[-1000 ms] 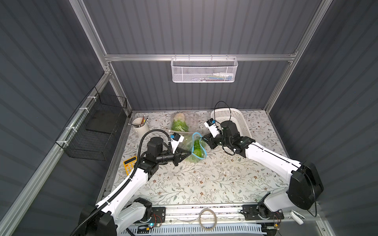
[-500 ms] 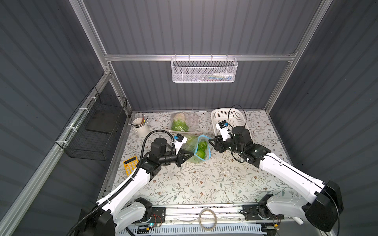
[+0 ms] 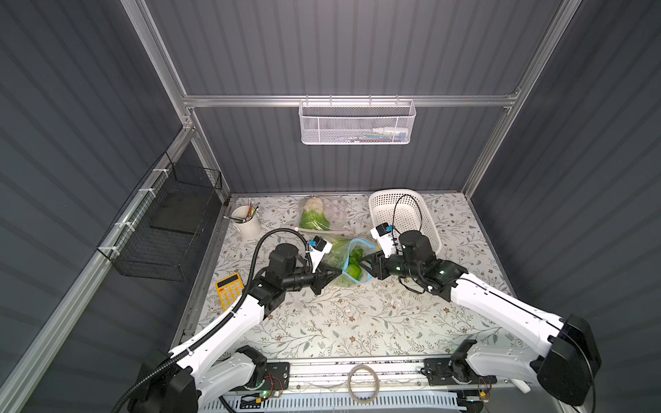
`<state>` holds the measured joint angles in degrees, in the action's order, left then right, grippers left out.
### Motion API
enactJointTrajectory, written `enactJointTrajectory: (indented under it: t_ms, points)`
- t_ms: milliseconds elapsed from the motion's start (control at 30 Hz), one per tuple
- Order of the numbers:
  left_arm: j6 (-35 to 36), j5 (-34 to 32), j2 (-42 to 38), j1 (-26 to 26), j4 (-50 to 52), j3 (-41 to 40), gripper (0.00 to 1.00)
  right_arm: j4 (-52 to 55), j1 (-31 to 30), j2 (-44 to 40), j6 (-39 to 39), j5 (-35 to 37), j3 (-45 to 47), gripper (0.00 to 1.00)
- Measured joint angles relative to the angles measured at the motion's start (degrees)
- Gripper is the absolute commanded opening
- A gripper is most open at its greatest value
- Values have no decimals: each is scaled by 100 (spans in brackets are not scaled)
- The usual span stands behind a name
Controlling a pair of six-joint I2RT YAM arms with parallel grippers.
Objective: Open the zip-top bag and take out the chinese cabbages
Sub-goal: Adjust the zipper food storage bag at the center of the board.
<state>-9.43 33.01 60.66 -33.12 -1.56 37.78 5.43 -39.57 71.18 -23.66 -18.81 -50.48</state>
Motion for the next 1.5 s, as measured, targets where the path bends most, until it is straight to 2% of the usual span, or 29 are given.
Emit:
enactJointTrajectory:
  t_ms: [133, 400, 833, 1233, 1367, 1500]
  points:
    - [37, -208, 0, -118, 61, 0, 0, -197, -15, 345, -299, -153, 0, 44]
    - [90, -396, 0, -149, 153, 0, 0, -549, -17, 680, -647, -153, -9, 46]
    - [157, -407, 39, -260, 199, 0, 0, -686, 76, 894, -828, 166, -22, 43]
    - [195, -409, 76, -295, 216, 0, 0, -931, 188, 1187, -1045, 74, -24, 26]
    - [214, -411, 76, -295, 243, 2, 0, -949, 192, 1187, -1088, 57, -24, 11]
    - [236, -413, 122, -295, 284, 22, 6, -970, 192, 1187, -1084, 26, -24, 0]
